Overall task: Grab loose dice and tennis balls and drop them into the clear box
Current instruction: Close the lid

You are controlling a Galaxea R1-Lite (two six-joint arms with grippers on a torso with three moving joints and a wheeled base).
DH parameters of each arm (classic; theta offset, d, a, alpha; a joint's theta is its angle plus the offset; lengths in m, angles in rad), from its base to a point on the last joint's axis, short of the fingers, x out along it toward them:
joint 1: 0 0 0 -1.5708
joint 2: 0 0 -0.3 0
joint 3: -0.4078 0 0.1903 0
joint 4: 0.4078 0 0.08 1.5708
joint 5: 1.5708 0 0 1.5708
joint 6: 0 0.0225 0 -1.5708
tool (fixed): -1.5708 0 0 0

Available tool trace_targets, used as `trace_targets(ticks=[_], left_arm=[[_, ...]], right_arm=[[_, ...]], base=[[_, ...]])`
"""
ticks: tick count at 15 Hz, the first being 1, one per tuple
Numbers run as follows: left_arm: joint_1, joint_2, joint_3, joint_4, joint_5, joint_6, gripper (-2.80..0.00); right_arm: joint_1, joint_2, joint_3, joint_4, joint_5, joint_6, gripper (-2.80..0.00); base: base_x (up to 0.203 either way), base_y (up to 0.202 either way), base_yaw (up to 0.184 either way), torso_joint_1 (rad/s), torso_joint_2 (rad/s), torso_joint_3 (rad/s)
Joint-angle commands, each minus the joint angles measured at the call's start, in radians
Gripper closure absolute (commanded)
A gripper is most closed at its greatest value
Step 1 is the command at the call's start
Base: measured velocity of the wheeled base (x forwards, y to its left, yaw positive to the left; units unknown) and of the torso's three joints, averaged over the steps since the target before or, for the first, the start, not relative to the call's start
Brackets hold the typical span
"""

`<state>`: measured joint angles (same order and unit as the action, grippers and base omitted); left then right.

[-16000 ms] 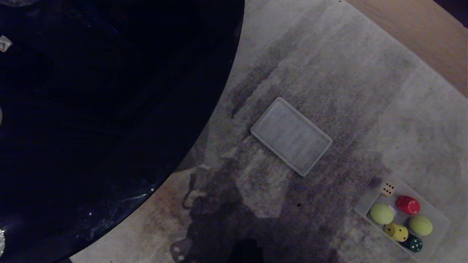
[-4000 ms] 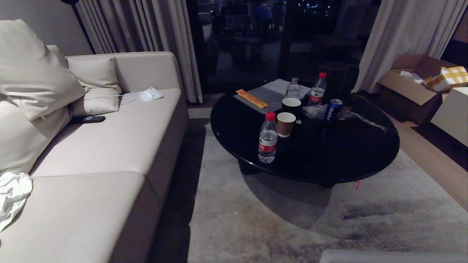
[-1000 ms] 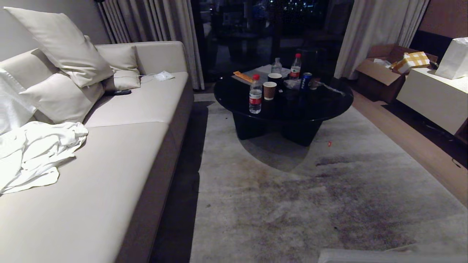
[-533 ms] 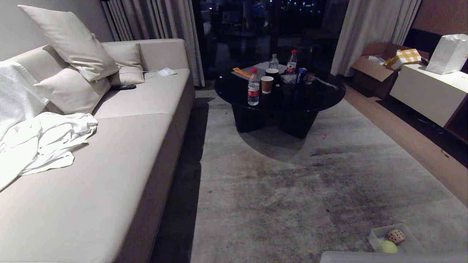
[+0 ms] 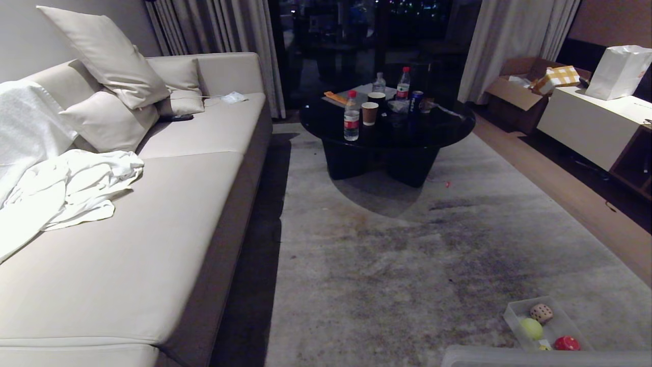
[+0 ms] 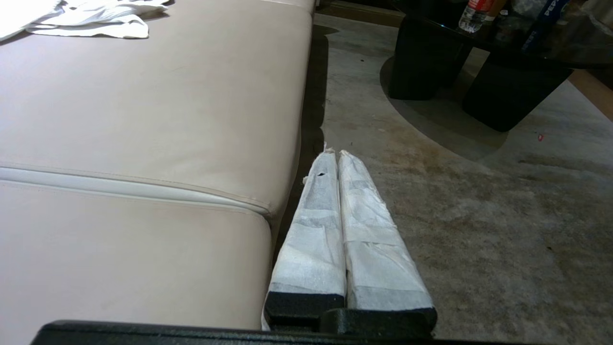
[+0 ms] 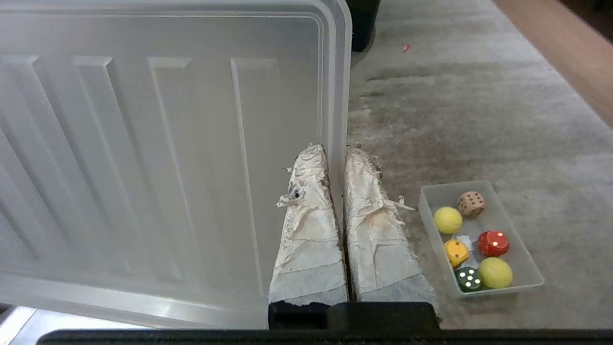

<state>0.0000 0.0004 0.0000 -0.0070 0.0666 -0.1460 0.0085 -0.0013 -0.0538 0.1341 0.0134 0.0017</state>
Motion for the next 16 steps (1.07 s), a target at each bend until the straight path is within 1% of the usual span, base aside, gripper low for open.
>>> trace_targets(ticks=[1,6,8,16], left_arm=[[0.000,0.001,0.002,-0.001,0.001,-0.001,0.00],[0.000,0.001,0.002,-0.001,0.001,0.002,0.00],[0.000,0.001,0.002,-0.001,0.001,0.000,0.00],[0.000,0.001,0.002,-0.001,0.001,0.000,0.00]], right_arm=[[0.001,0.000,0.000,0.001,0.000,0.000,0.00],[0.001,0.001,0.000,0.001,0.000,0.000,0.00],[0.001,0.001,0.000,0.001,0.000,0.000,0.00],[0.001,0.001,0.000,0.001,0.000,0.000,0.00]], base=[[0.000,0.000,0.000,0.000,0.00,0.000],[0.000,0.000,0.000,0.000,0.00,0.000],[0.002,-0.067,0.014,-0.001,0.00,0.000],[0.000,-0.181,0.001,0.002,0.00,0.001]])
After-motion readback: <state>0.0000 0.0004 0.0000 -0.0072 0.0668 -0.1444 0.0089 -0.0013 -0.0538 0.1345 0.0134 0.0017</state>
